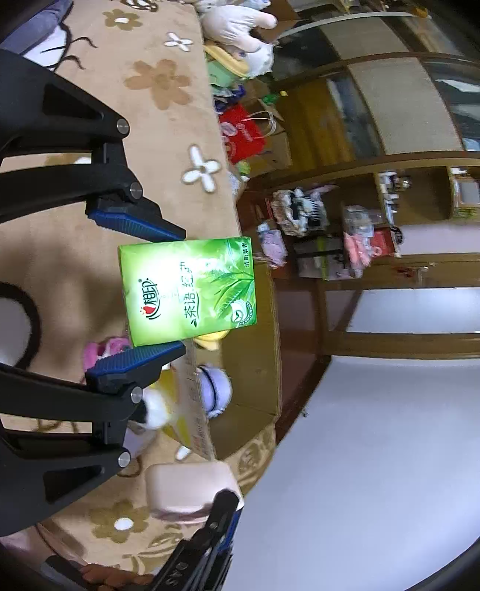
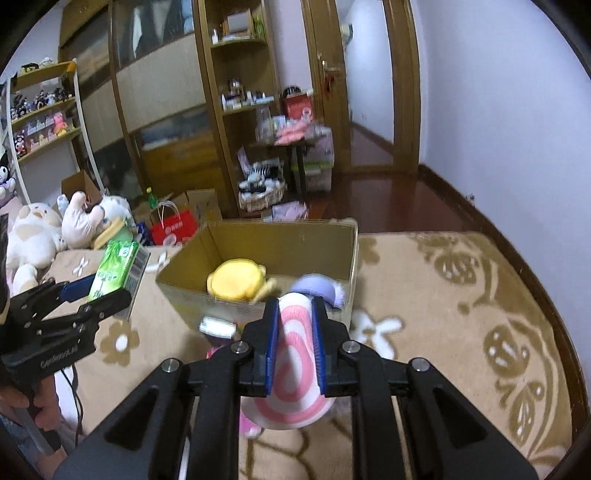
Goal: Organize soft objects
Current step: 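Lift the tissue pack and swirl cushion into the box with both grippers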
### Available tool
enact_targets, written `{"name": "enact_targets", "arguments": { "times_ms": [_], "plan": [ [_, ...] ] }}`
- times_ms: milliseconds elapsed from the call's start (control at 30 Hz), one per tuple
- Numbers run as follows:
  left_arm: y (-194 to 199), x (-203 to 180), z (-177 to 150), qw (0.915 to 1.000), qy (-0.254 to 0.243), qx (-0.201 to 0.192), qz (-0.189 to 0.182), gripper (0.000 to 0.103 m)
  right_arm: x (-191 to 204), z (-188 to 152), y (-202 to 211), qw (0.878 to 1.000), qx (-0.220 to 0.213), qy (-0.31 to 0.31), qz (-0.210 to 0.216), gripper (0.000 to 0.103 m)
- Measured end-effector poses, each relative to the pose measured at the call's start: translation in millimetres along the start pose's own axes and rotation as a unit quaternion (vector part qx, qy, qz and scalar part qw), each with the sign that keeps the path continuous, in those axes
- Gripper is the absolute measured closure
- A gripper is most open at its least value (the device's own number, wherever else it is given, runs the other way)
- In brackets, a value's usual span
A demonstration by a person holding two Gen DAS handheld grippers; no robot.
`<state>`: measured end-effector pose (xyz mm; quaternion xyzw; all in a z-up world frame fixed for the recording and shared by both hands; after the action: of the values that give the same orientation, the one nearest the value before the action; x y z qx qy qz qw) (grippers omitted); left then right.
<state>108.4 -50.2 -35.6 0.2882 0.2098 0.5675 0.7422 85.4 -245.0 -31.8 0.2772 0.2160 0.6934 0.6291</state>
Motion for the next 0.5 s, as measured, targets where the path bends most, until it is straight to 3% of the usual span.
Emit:
{"name": "enact_targets", "arguments": {
  "times_ms": [500],
  "plan": [
    [-6.4, 0.4, 51.7, 0.9961, -0.044, -0.075, 0.016, 0.05, -3.0, 48.4, -5.1, 0.998, -0.059, 0.007, -0.008, 0.085]
  ]
}}
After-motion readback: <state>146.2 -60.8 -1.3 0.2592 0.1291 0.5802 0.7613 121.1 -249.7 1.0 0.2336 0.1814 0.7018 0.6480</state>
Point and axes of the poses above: each gripper's, at about its wrist camera, not at the fingertips, and y roughly against the way its jaws point, x to its left, z to its top, the point moved 4 cm from there along -y, roughly the way its jaws point, and after that the axes turned 3 degrees about x, right-handed, at the moved point
